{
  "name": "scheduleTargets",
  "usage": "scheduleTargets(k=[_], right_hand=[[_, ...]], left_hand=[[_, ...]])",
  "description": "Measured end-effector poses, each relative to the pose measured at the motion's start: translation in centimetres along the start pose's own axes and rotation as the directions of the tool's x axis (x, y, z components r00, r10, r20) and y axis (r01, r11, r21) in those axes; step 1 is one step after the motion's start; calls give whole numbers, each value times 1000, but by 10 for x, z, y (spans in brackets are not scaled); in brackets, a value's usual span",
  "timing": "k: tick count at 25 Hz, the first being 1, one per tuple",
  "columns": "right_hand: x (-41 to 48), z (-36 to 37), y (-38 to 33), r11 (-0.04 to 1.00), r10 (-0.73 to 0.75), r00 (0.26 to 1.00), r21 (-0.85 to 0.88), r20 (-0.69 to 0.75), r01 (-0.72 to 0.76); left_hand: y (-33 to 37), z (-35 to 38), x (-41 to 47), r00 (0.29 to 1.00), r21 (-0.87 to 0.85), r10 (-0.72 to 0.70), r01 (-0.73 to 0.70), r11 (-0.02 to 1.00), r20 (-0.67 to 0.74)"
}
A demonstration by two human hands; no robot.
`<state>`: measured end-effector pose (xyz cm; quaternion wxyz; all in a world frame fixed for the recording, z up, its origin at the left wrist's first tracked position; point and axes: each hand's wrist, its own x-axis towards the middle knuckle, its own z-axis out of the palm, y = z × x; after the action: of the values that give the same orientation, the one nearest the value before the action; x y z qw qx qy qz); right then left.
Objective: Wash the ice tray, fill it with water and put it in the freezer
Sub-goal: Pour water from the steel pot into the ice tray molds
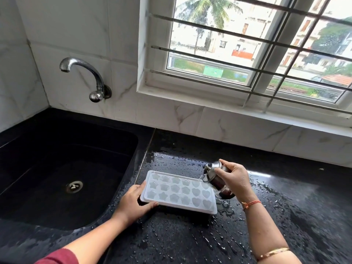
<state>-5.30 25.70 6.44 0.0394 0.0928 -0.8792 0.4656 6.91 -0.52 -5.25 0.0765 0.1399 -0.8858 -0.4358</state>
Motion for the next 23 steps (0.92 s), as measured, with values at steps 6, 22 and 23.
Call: scheduleTargets(k=[6,22,23], right_hand=[[-13,-8,-9,995,71,996,63,60,-75],[-19,-7,-15,995,51,985,-89,163,-37],[-19,-7,-15,996,47,985,-85,164,-34]], left_hand=[[0,1,0,1000,-15,0,0,1000,-1],[0,1,0,1000,18,6,-6,1000,-6],[0,1,0,1000,17,6,-6,1000,-6]])
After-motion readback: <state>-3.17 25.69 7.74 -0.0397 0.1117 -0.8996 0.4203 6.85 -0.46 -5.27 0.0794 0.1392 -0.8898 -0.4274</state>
